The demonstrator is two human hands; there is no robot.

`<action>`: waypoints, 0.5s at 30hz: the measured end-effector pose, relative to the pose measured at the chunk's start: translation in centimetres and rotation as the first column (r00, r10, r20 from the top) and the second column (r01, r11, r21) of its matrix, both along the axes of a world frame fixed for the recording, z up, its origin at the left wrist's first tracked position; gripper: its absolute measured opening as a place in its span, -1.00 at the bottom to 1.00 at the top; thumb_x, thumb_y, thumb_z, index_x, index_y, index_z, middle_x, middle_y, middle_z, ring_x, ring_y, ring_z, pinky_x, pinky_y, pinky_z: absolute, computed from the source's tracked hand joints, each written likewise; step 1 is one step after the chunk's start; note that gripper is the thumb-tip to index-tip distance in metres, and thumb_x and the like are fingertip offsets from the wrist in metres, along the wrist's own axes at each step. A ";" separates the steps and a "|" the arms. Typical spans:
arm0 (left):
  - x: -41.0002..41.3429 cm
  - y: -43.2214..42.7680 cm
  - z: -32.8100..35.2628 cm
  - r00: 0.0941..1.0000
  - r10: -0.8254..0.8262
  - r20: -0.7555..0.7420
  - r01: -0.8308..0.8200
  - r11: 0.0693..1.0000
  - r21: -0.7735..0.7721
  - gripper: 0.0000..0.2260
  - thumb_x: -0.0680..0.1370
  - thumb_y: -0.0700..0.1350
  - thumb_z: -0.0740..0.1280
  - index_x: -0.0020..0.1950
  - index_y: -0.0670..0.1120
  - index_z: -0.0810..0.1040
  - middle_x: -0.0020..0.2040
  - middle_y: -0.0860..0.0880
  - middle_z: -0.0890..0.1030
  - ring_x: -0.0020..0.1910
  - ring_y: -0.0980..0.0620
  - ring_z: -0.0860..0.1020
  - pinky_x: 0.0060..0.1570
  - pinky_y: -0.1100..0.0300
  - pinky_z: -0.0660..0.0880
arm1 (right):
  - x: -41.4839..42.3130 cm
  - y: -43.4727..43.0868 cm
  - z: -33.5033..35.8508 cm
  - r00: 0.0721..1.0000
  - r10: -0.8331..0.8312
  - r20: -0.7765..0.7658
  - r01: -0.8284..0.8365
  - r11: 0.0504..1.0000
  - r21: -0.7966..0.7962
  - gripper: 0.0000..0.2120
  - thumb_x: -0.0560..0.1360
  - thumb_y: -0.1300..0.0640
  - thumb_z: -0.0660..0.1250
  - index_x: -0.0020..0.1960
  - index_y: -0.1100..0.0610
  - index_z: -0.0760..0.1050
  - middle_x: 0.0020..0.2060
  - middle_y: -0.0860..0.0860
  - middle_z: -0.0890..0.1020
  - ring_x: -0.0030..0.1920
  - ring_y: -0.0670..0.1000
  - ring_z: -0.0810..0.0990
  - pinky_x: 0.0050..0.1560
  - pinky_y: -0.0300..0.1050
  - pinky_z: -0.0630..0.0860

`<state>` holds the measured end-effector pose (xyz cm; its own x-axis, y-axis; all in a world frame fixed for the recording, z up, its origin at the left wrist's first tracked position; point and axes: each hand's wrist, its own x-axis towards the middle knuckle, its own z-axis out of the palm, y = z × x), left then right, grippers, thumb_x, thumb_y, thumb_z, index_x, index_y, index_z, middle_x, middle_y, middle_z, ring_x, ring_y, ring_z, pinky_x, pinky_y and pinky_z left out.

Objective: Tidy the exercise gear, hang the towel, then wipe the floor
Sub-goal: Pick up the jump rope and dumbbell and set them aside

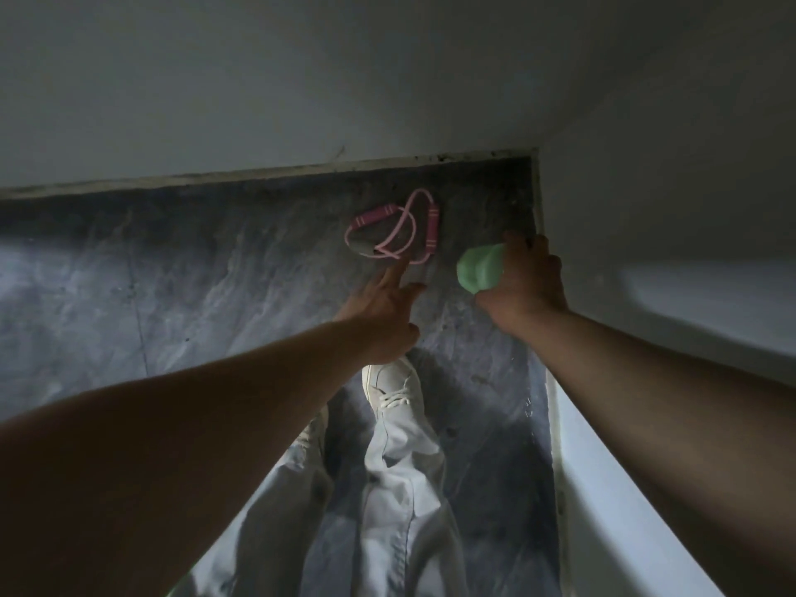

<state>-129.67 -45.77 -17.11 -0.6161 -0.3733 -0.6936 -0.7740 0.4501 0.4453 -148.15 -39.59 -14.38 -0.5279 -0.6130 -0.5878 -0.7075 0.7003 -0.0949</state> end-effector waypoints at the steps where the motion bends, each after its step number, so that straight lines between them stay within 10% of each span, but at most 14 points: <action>1: 0.2 0.1 0.0 1.000 -0.025 0.013 0.025 0.999 -0.023 -0.36 0.54 -0.06 0.33 0.57 0.15 0.17 0.62 0.05 -0.19 0.58 -0.12 0.07 0.45 -0.12 0.27 | -0.2 -0.1 -0.2 1.000 0.023 0.002 -0.023 1.000 0.018 -0.23 0.34 0.03 0.55 0.43 0.18 0.28 0.31 0.22 0.37 0.22 0.28 0.45 0.19 0.04 0.41; 15: 3.0 -0.5 -1.7 0.962 -0.272 0.014 0.262 0.912 -0.316 -0.35 0.57 -0.01 0.29 0.61 -0.01 0.09 0.61 -0.15 0.05 0.58 -0.12 0.07 0.52 -0.05 0.09 | -2.1 -3.3 -7.2 0.992 0.122 -0.027 -0.120 0.989 0.086 -0.11 0.30 0.05 0.59 0.49 0.17 0.23 0.39 0.25 0.33 0.35 0.29 0.37 0.34 0.08 0.37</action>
